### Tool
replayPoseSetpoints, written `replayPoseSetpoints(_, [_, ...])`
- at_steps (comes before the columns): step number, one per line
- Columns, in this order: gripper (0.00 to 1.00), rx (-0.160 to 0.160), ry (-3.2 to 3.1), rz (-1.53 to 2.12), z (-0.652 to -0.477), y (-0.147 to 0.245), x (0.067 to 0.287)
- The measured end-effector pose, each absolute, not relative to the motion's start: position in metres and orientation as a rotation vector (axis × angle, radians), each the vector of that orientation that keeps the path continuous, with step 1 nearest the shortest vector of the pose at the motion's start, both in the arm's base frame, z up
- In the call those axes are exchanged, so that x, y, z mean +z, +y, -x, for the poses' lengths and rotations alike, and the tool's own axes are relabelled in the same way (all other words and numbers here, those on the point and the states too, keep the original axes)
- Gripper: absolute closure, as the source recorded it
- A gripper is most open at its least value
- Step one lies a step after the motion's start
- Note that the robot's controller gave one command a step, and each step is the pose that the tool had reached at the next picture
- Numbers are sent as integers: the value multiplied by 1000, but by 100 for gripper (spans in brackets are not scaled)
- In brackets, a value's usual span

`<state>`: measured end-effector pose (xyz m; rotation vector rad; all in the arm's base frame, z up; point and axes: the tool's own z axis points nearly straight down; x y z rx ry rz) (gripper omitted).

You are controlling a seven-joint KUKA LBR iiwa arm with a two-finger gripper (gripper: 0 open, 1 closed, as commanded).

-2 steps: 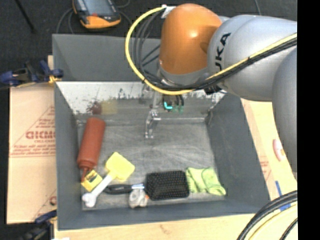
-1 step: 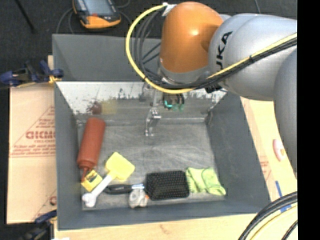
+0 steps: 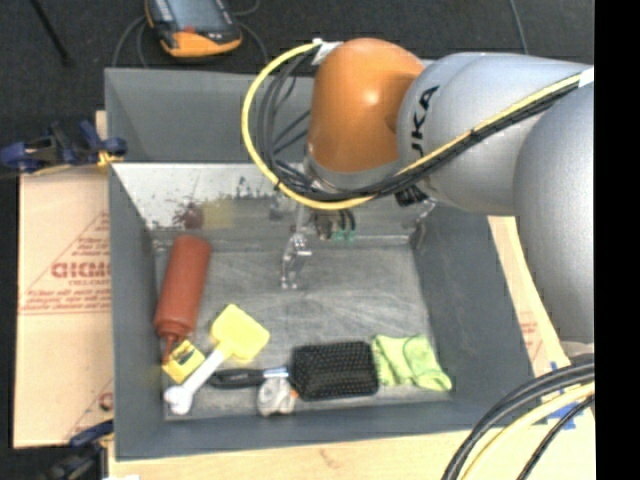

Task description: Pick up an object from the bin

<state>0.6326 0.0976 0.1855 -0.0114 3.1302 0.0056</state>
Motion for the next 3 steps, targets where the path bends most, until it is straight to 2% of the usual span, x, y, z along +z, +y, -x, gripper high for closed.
replayPoseSetpoints(1, [0, -3, 3130, 188, -605, 143, 127])
replayPoseSetpoints(2, [0, 7, 3122, 353, -590, 161, 109])
replayPoseSetpoints(3, [100, 1, 3069, 643, -538, 151, 73])
